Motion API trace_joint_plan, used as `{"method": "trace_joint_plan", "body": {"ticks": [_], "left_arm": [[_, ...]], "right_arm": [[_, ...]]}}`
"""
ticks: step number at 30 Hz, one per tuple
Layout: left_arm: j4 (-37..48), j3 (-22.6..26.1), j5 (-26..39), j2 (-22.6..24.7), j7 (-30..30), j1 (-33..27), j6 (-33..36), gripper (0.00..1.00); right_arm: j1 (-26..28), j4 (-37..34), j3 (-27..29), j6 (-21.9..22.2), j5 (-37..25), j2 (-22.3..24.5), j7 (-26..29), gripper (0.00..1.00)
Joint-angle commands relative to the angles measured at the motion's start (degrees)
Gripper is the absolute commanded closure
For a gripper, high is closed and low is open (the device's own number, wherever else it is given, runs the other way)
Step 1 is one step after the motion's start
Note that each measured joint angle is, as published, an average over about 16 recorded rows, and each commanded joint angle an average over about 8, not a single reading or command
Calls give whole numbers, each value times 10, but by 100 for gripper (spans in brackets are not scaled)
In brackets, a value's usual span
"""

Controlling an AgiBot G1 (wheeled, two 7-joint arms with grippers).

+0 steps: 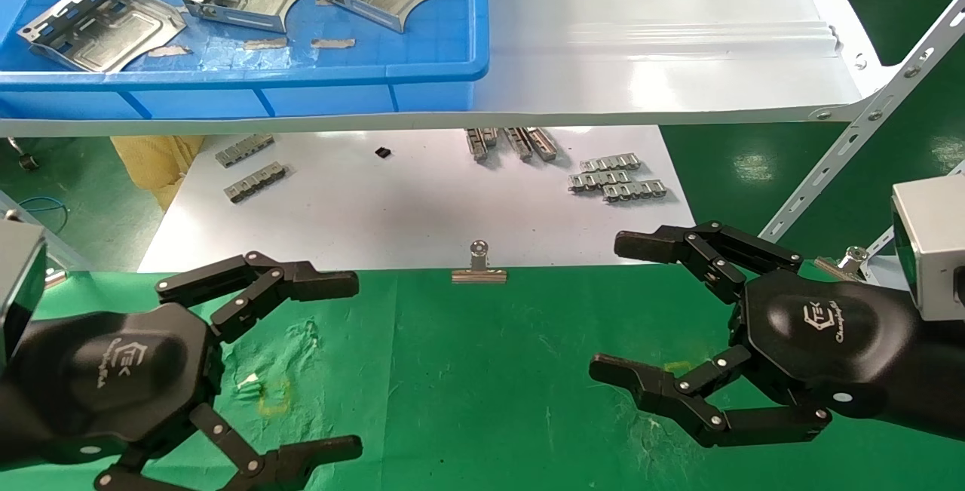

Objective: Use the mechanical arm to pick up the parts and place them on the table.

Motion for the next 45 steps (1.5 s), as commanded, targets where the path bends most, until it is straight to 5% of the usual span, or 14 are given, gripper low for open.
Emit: {"method": "trace_joint_plan", "body": {"ticks": [1,15,22,24,33,45], "left_arm": [[0,0,0,0,0,0,0,0],[0,0,0,0,0,0,0,0],[0,0,0,0,0,0,0,0],[0,0,0,0,0,0,0,0],[14,-4,5,12,-12,-23,-35,0],[101,6,63,69,-33,-135,-144,0]], "right_arm": [[0,0,0,0,0,0,0,0],[0,0,0,0,0,0,0,3],[0,0,0,0,0,0,0,86],[0,0,0,0,0,0,0,100],[0,0,0,0,0,0,0,100],[0,0,0,0,0,0,0,100]]}}
